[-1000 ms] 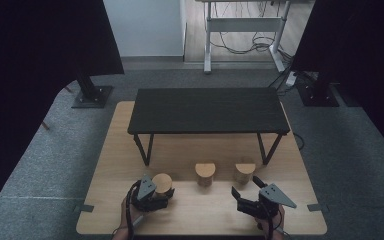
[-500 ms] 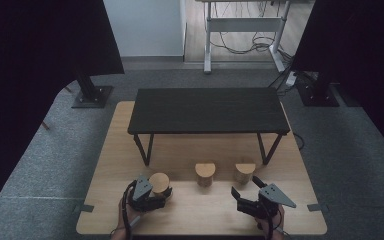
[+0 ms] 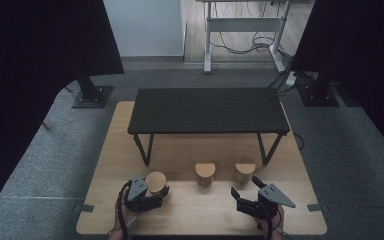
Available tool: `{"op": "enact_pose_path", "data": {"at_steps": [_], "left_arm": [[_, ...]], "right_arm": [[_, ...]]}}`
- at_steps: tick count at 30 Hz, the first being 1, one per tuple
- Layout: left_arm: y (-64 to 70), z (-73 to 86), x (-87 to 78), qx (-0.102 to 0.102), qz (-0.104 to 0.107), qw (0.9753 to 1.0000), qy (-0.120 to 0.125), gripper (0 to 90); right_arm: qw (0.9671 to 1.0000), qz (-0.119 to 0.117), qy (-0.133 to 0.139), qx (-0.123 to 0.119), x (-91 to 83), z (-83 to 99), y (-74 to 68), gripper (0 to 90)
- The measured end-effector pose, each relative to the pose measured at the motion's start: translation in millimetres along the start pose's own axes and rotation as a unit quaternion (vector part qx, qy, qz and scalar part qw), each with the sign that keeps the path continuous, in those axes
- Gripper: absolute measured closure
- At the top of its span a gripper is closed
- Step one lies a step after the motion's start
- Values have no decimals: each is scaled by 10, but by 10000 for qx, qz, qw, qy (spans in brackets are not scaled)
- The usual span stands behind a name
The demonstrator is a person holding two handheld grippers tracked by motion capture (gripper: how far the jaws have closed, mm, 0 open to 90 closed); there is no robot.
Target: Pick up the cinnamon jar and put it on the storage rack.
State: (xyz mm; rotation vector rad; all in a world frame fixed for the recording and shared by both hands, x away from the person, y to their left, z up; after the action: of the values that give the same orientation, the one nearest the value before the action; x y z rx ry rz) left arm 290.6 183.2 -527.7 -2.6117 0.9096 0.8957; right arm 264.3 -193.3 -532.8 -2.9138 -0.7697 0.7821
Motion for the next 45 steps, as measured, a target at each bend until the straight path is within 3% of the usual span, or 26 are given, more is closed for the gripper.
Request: {"op": "enact_pose_path", "data": {"at_steps": [17, 28, 45], "left_arm": [[17, -90, -117, 138, -52, 9999, -19, 256], [64, -250, -199, 276, -64, 9996, 15, 256], [46, -367, -308, 278, -36, 9996, 72, 256]], "right_arm": [[10000, 48, -12, 28, -1, 6, 41, 90], [10000, 1, -17, 13, 1, 8, 14, 90], [10000, -4, -54, -57, 17, 19, -25, 90]]}}
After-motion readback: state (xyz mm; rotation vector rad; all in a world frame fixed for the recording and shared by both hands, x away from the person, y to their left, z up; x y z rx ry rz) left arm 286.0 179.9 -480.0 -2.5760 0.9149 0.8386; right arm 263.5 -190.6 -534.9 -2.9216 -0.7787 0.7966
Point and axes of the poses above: each handheld gripper's, and its own axes: x roughly forward along the jaws, z roughly out of its underside, y roughly to its right, the point moved 2 cm from there along x, roughly forward along the jaws, and after that the axes turned 12 degrees about -y, right-handed, at the moved point
